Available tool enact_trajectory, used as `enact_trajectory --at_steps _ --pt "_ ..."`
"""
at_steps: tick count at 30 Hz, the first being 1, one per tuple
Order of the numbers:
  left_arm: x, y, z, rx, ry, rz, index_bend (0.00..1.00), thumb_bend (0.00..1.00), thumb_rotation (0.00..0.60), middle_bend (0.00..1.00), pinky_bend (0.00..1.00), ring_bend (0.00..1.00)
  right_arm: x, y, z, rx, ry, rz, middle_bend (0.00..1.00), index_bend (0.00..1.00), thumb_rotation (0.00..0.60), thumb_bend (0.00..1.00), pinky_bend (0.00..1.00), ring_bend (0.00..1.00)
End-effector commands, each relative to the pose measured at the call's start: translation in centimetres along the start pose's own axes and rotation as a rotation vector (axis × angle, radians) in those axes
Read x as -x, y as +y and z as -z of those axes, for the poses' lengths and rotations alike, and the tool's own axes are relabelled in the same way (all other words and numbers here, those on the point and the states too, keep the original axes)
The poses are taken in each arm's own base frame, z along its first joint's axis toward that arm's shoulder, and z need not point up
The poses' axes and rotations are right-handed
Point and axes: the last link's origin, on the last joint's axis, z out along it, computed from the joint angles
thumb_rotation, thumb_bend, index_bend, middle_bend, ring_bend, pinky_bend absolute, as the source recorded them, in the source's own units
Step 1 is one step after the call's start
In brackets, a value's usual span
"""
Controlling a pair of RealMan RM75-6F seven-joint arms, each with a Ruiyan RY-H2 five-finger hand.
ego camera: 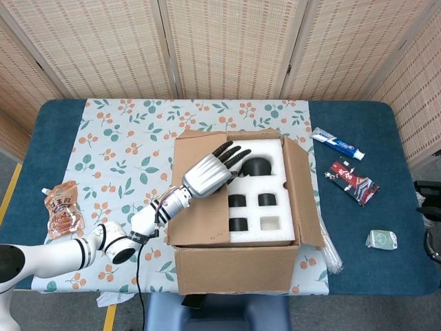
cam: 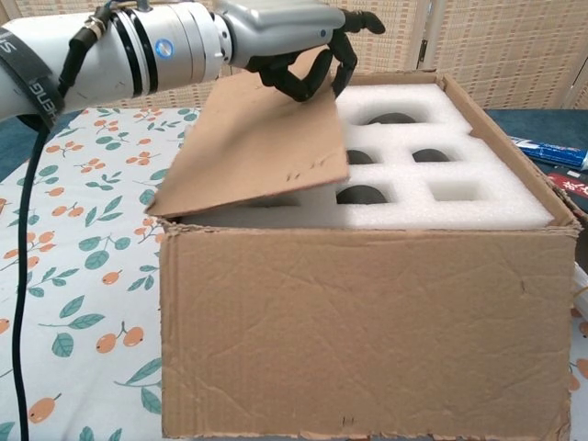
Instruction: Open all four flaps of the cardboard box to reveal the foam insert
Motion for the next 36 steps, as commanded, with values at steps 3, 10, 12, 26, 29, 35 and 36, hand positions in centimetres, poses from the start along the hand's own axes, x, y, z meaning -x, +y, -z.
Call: enact_trajectory --at_steps 3,10,12,26,29,35,36 --pt "-1.1 -0.3 0.4 -0.068 0.058 -0.073 0.64 1.00 0.600 0.01 0.00 0.00 0.0 -0.1 0.1 -0.003 0.001 -0.001 0.00 0.29 0.387 0.65 0.00 0.00" --pt "-2.2 -0.5 1.0 -0.122 0.099 -0.124 0.63 1.00 0.600 0.02 0.00 0.00 0.2 -0.2 0.1 -0.006 -0.012 -0.002 0.00 0.29 0.388 0.65 0.00 0.00" --pt "-2.5 -0.6 1.1 -0.135 0.106 -0.138 0.63 1.00 0.600 0.02 0.00 0.00 0.2 -0.2 0.1 -0.007 -0.012 -0.003 0.00 0.29 0.387 0.65 0.00 0.00" --pt "-4.5 -3.6 2.7 -0.261 0.143 -0.242 0.62 1.00 0.600 0.03 0.00 0.00 0.4 -0.2 0.1 -0.005 -0.024 0.003 0.00 0.29 0.387 0.65 0.00 0.00" --pt "-5.3 -4.8 3.2 -0.294 0.155 -0.239 0.59 1.00 0.600 0.03 0.00 0.00 0.6 -0.2 0.0 -0.002 -0.032 0.010 0.00 0.29 0.388 0.65 0.00 0.00" --pt "-6.4 -7.0 4.4 -0.354 0.173 -0.221 0.59 1.00 0.600 0.03 0.00 0.00 1.1 -0.3 -0.2 0.004 -0.047 0.015 0.00 0.29 0.387 0.65 0.00 0.00" --pt "-6.5 -7.5 4.6 -0.365 0.174 -0.218 0.59 1.00 0.600 0.03 0.00 0.00 1.1 -0.3 -0.2 0.004 -0.046 0.016 0.00 0.29 0.387 0.65 0.00 0.00"
